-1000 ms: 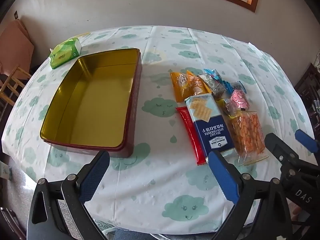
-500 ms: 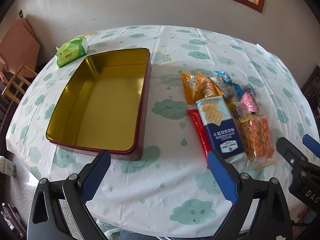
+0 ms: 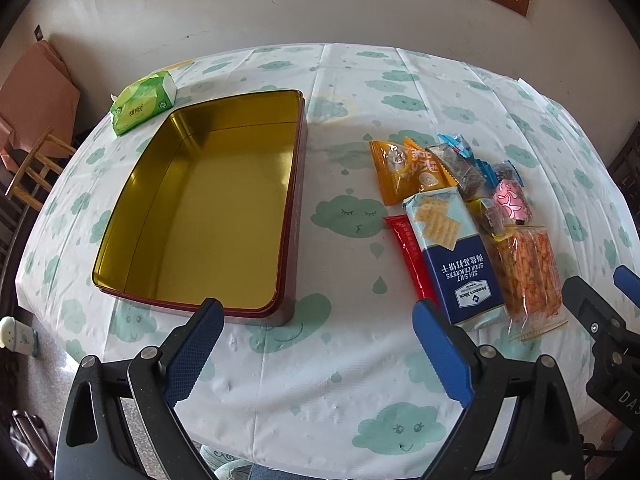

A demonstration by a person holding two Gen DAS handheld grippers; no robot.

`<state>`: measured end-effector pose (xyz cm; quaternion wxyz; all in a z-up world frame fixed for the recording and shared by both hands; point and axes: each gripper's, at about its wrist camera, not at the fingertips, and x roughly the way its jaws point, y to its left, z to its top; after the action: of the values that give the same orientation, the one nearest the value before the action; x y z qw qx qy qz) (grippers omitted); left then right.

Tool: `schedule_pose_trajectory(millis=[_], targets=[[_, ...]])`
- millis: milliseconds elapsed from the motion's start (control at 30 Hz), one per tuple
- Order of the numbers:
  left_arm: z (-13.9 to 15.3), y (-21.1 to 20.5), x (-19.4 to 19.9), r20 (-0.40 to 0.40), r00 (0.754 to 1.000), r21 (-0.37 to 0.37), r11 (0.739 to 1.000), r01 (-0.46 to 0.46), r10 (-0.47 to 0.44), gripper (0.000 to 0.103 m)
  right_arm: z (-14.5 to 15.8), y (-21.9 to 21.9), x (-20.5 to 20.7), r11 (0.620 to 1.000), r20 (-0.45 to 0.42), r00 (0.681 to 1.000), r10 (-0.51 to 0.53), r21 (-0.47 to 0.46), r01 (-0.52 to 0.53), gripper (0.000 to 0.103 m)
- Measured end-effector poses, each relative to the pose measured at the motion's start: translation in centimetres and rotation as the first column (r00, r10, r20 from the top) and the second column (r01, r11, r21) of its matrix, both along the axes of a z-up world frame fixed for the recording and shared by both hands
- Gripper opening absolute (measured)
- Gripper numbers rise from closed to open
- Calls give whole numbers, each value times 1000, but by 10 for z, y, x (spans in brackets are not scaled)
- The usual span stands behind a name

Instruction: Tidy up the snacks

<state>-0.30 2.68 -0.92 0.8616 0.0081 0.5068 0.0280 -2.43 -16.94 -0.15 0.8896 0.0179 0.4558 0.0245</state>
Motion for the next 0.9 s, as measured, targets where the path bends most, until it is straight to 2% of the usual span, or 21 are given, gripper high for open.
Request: schedule_pose_trajectory(millis=[900], targets=[[-4,0,0,-14,1000,-3,1000,4,-4,94,-6,7,-2,1000,-6,1000,15,3,-15,97]])
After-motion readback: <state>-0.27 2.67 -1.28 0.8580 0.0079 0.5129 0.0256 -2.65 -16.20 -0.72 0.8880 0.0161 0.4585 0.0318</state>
